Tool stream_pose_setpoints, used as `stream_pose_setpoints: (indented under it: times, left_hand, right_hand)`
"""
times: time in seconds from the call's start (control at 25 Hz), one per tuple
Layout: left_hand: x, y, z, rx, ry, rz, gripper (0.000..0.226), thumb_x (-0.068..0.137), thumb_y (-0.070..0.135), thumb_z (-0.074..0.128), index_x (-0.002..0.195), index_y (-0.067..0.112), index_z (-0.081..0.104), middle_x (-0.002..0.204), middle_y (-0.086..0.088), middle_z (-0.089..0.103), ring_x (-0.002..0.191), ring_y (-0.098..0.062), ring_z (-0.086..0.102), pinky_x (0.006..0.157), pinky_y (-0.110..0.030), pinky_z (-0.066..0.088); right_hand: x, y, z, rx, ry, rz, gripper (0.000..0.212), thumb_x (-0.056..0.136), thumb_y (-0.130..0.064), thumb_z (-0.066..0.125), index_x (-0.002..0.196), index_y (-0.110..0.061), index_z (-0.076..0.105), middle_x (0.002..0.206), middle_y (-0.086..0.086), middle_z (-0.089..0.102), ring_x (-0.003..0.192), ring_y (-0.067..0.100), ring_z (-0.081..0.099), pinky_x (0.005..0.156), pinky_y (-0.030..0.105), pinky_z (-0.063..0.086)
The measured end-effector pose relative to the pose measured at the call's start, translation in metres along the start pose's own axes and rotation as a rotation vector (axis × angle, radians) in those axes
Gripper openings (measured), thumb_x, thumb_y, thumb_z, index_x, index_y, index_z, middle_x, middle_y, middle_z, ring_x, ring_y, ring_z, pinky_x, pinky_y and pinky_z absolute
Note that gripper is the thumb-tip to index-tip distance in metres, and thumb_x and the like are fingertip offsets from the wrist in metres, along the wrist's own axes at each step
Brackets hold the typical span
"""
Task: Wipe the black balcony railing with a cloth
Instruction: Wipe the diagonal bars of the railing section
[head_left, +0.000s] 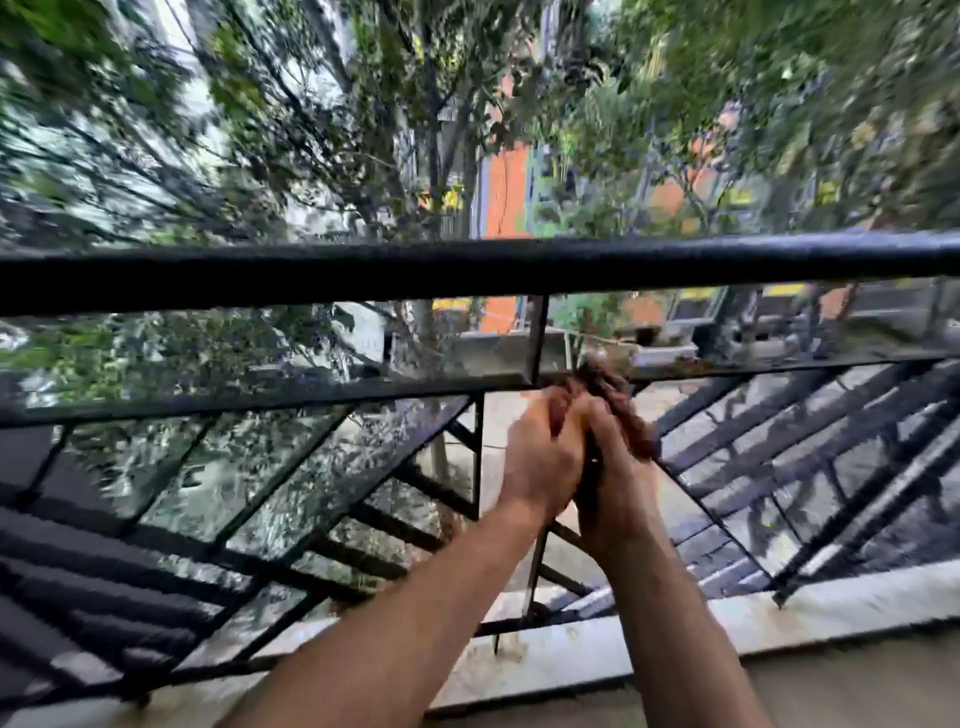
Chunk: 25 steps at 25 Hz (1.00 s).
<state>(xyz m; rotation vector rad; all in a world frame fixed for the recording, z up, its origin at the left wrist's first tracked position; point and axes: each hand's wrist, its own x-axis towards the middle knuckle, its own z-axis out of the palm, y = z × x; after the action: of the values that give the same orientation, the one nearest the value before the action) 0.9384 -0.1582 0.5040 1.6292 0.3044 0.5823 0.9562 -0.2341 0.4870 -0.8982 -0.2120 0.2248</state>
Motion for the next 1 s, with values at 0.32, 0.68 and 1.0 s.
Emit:
stream_pose_setpoints:
  times: [0.32, 0.68, 1.0]
  left_hand:
    - [0.01, 0.04, -0.063, 0.477, 0.209, 0.079, 0.032, 0.092, 0.04, 0.048, 0.107, 0.021, 0.068, 0.089, 0.003, 0.071, 0.08, -0.015, 0.067, 0.071, -0.037, 0.058]
    - [0.015, 0.083, -0.06, 0.762, -0.046, 0.035, 0.019, 0.093, 0.02, 0.058, 0.109, 0.015, 0.065, 0.098, -0.008, 0.068, 0.089, -0.028, 0.065, 0.074, -0.039, 0.055]
    - [0.019, 0.092, -0.051, 0.738, 0.004, -0.041, 0.024, 0.093, 0.023, 0.054, 0.115, 0.02, 0.063, 0.106, -0.003, 0.068, 0.094, -0.024, 0.065, 0.08, -0.034, 0.055]
  right_hand:
    - [0.061, -0.056, 0.009, -1.5, 0.225, -0.114, 0.034, 0.092, -0.024, 0.063, 0.126, -0.025, 0.064, 0.138, 0.006, 0.058, 0.118, 0.031, 0.06, 0.095, 0.041, 0.051]
    - [0.089, -0.148, -0.005, -2.236, -0.001, 0.277, 0.079, 0.095, -0.021, 0.052, 0.162, -0.026, 0.01, 0.167, 0.005, 0.017, 0.108, 0.035, 0.067, 0.087, 0.042, 0.055]
    - [0.068, -0.109, 0.023, -1.895, -0.452, 0.098, 0.06, 0.091, -0.035, 0.066, 0.145, -0.046, 0.042, 0.158, -0.007, 0.038, 0.105, 0.029, 0.069, 0.087, 0.035, 0.054]
